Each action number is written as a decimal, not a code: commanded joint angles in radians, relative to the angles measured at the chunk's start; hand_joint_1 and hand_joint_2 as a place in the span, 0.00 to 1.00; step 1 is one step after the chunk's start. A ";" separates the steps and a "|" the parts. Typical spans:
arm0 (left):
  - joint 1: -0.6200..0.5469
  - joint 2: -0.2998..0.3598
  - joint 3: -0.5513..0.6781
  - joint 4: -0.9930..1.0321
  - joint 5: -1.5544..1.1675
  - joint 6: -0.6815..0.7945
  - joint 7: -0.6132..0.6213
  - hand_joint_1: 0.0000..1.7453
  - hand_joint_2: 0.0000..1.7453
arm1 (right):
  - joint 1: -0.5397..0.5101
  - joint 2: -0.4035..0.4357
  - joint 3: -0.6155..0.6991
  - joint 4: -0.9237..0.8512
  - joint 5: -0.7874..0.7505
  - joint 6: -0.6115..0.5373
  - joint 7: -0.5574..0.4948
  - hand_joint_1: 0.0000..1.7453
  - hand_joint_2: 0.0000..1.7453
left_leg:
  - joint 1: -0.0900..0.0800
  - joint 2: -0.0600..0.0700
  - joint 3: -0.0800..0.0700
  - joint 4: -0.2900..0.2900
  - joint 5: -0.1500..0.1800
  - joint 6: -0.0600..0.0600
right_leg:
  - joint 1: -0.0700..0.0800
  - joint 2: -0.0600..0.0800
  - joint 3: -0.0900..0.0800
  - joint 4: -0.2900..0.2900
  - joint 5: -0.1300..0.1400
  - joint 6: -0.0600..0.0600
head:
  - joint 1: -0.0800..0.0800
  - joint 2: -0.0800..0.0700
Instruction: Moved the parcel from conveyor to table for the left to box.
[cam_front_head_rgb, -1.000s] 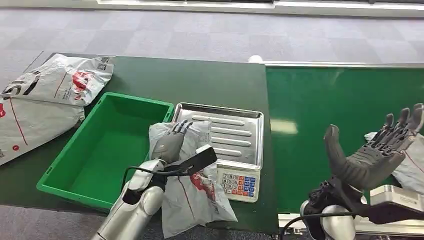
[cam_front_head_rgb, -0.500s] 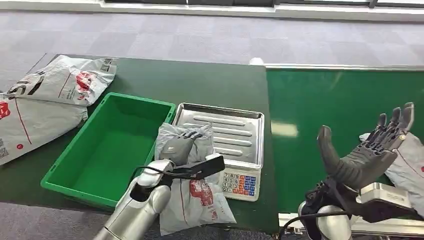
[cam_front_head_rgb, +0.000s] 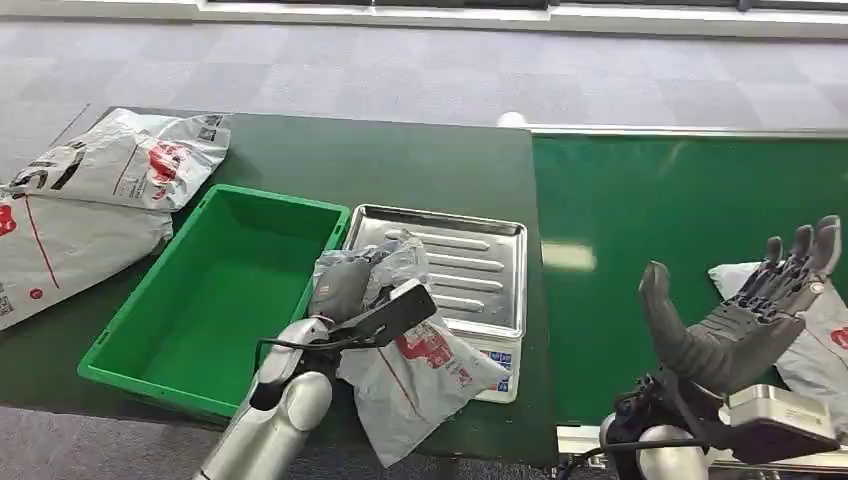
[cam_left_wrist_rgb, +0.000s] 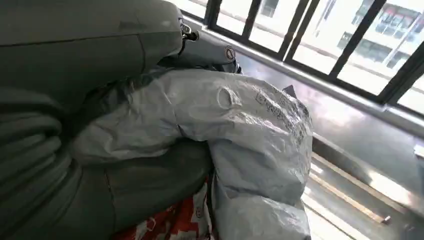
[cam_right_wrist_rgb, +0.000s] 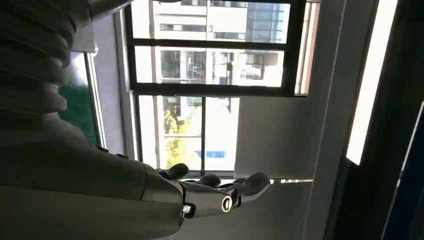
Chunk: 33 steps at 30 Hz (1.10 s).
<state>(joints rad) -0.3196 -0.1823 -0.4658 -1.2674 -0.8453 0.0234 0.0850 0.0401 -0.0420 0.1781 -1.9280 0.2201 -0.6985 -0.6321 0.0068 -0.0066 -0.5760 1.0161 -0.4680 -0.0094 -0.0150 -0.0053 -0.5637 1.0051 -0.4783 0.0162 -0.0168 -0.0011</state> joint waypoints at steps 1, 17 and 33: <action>0.018 0.063 0.087 -0.402 0.047 0.111 -0.014 1.00 1.00 | 0.039 0.019 -0.060 -0.037 -0.008 0.000 -0.028 0.00 1.00 | 0.001 0.002 -0.003 0.001 -0.001 -0.001 | 0.001 0.002 -0.004 0.001 0.000 -0.002 | 0.000 0.000; -0.014 0.079 0.162 -0.454 -0.003 0.221 -0.023 1.00 1.00 | 0.051 0.032 -0.068 -0.025 -0.010 0.000 -0.047 0.00 1.00 | 0.001 0.002 -0.004 -0.002 0.001 -0.001 | 0.001 0.002 -0.005 -0.001 0.001 -0.002 | 0.000 0.000; -0.029 0.160 0.491 -0.169 -0.103 0.401 0.029 0.00 1.00 | 0.135 -0.049 -0.007 -0.012 -0.058 0.000 -0.045 0.00 1.00 | 0.000 0.003 -0.001 -0.003 0.001 -0.001 | 0.000 0.004 -0.003 -0.002 0.001 -0.001 | 0.000 0.000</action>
<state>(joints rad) -0.3478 -0.0736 -0.1277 -1.6464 -0.8706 0.4059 0.0881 0.1409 -0.0435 0.1476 -1.9722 0.1602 -0.6989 -0.6950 0.0075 -0.0049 -0.5805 1.0157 -0.4679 -0.0102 -0.0143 -0.0027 -0.5692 1.0055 -0.4784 0.0159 -0.0168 -0.0011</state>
